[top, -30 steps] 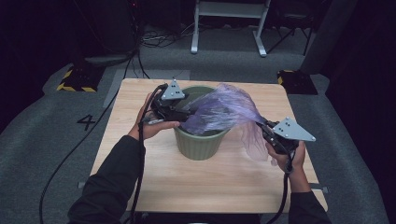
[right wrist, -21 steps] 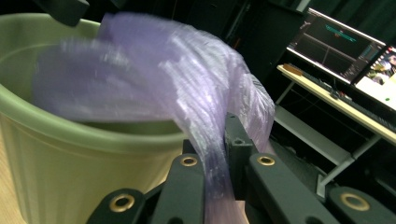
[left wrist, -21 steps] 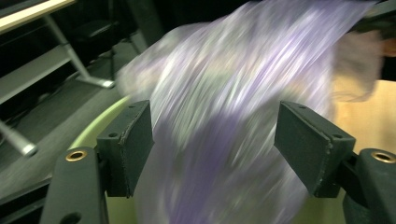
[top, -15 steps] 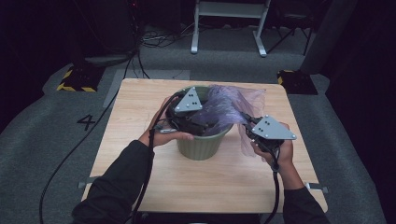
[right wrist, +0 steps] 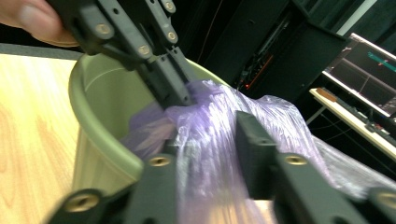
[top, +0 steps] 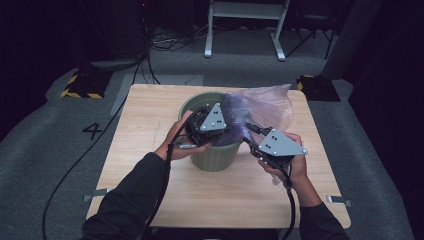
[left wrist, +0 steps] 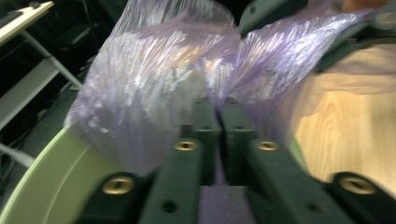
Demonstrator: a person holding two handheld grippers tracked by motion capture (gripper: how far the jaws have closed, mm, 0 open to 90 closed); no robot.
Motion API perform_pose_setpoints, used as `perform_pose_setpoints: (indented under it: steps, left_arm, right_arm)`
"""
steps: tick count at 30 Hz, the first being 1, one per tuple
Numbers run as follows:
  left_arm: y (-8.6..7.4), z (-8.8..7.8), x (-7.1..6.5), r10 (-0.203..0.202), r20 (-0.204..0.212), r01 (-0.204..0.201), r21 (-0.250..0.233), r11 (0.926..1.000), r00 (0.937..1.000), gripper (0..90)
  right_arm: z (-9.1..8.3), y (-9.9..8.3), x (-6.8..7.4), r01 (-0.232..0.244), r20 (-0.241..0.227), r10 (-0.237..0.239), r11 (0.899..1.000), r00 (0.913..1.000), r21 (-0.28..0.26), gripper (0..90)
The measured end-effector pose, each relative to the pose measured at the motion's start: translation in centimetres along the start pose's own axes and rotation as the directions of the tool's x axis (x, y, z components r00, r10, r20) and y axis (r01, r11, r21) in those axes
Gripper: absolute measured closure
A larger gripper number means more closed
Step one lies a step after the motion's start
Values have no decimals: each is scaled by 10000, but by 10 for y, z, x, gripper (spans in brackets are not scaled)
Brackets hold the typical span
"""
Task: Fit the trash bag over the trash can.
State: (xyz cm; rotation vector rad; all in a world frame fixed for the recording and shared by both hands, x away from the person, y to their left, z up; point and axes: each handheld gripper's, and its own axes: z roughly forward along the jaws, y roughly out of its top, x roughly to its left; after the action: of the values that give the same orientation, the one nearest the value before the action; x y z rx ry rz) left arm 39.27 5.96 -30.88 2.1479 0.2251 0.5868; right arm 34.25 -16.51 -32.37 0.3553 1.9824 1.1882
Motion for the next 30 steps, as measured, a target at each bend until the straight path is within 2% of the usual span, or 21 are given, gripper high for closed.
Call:
perform_pose_setpoints:
  steps: [3, 8, 11, 14, 18, 21, 25, 27, 30]
  left_arm:
    - [-5, -3, 2, -59, -46, 59, 21, 10000, 10000, 898]
    - [-14, -7, 6, -187, -181, 188, 27, 9998, 9997, 898]
    - [-23, -11, 10, -475, -257, 473, -95, 9988, 9985, 899]
    - [-29, -15, 13, -569, -379, 566, -77, 9984, 9977, 898]
    - [-35, -21, 18, -701, -560, 700, -38, 9975, 9960, 899]
    - [-41, -25, 22, -813, -678, 815, 2, 9967, 9944, 899]
    - [-50, -28, 26, -950, -642, 964, 193, 9952, 9934, 898]
    - [-54, -28, 29, -1060, -607, 1073, 181, 9941, 9925, 898]
    - [-59, -28, 33, -1251, -621, 1262, 133, 9919, 9902, 897]
  right_arm:
    - [-2, -4, -2, -326, -256, 324, 9995, 9991, -39, 470]
    - [-15, -15, -5, -633, -410, 633, 9980, 9972, 12, 328]
    - [-22, -19, -5, -596, -178, 597, 9982, 9981, 74, 289]
    - [-30, -23, -5, -455, 69, 453, 9985, 9990, 310, 259]
    - [-36, -28, -5, -485, 153, 480, 9983, 9987, 329, 249]
    - [-44, -37, -9, -877, 184, 872, 9957, 9960, 295, 244]
    - [-51, -50, -15, -1611, 193, 1607, 9867, 9868, 206, 209]
    - [-49, -55, -16, -1968, 219, 1965, 9804, 9803, 103, 206]
    - [-38, -62, -15, -2185, 142, 2181, 9750, 9758, 415, 170]
